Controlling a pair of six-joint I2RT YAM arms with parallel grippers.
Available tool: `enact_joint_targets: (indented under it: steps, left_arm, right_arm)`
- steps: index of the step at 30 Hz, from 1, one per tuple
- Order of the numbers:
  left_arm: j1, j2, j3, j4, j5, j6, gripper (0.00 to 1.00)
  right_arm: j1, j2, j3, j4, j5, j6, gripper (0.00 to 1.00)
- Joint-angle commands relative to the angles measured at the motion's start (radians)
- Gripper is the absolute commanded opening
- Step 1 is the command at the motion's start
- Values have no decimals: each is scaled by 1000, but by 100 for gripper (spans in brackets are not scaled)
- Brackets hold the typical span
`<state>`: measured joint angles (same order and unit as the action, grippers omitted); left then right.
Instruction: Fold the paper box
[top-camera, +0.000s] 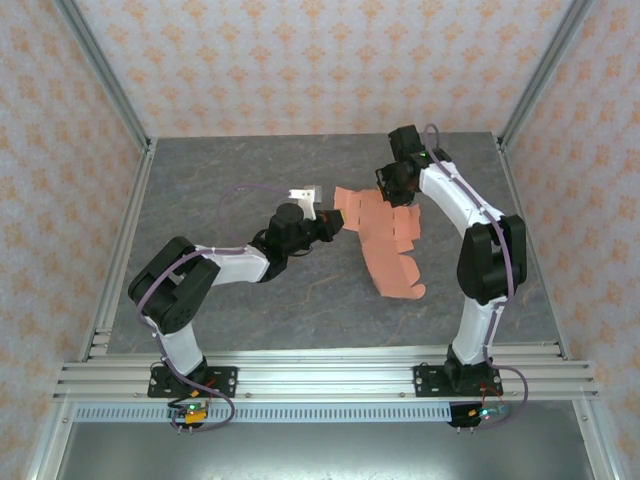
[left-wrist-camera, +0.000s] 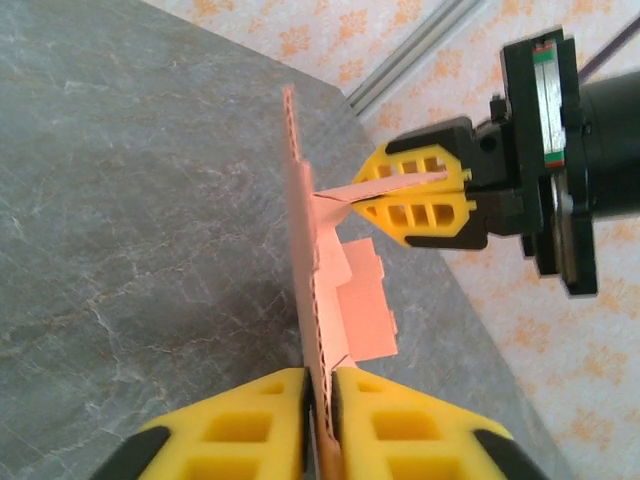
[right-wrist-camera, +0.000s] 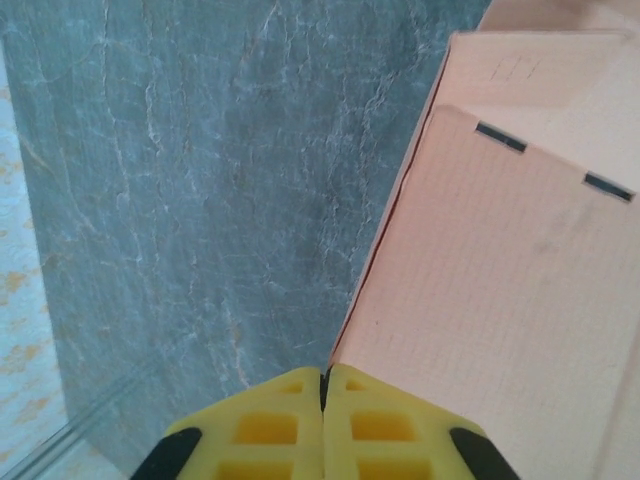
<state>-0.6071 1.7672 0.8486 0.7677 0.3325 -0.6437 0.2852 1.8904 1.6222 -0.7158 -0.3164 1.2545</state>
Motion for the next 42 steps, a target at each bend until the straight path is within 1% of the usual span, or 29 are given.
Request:
enact_joint_targets:
  steps: [1,3,6,8,9,11,12,13,14,16,20,25,27,30,38,42]
  left_arm:
    - [0,-36,-11,18,-11,15,29]
    - [4,-57,-13,-12,3,36,43]
    - [18,-101,-33,-55,1,61,57]
    - [33,-138,-50,-94,-3,78,61]
    - [40,-155,-58,-123,-8,91,66]
    - [57,-175,-60,-185,-10,104,67]
    - [66,-179,-57,-214,-7,138,67]
    - [78,-181,-55,-229,-4,139,68]
    - [89,-178,-53,-238,-1,134,70]
    - [113,-159,-30,-270,10,127,71]
    - [139,-72,78,-322,110,129,73]
    - [138,33,180,-308,221,132,75]
    - [129,75,221,-323,271,181,75]
    - [105,123,259,-356,300,233,73]
    - [92,211,328,-402,310,232,72]
    - [92,240,356,-451,289,237,71]
  right_arm:
    - [-5,-38,-80,162,-59,8,3]
    - [-4,-49,-125,256,-89,2,2]
    - [-4,-69,-168,335,-89,-56,1]
    - [-6,-86,-196,378,-89,-104,0]
    - [-8,-93,-216,402,-94,-127,0]
    - [-9,-103,-248,440,-109,-161,0]
    - [-10,-103,-263,451,-119,-173,0]
    - [-9,-103,-273,457,-129,-185,0]
    - [-10,-102,-283,467,-142,-200,0]
    - [-9,-99,-309,506,-175,-208,0]
    - [-9,-105,-371,612,-220,-217,0]
    - [-10,-112,-377,610,-216,-249,0]
    - [-11,-117,-378,609,-216,-257,0]
    - [-10,-112,-380,613,-220,-259,0]
    - [-10,-103,-394,647,-239,-230,0]
    - [-8,-104,-401,669,-247,-214,0]
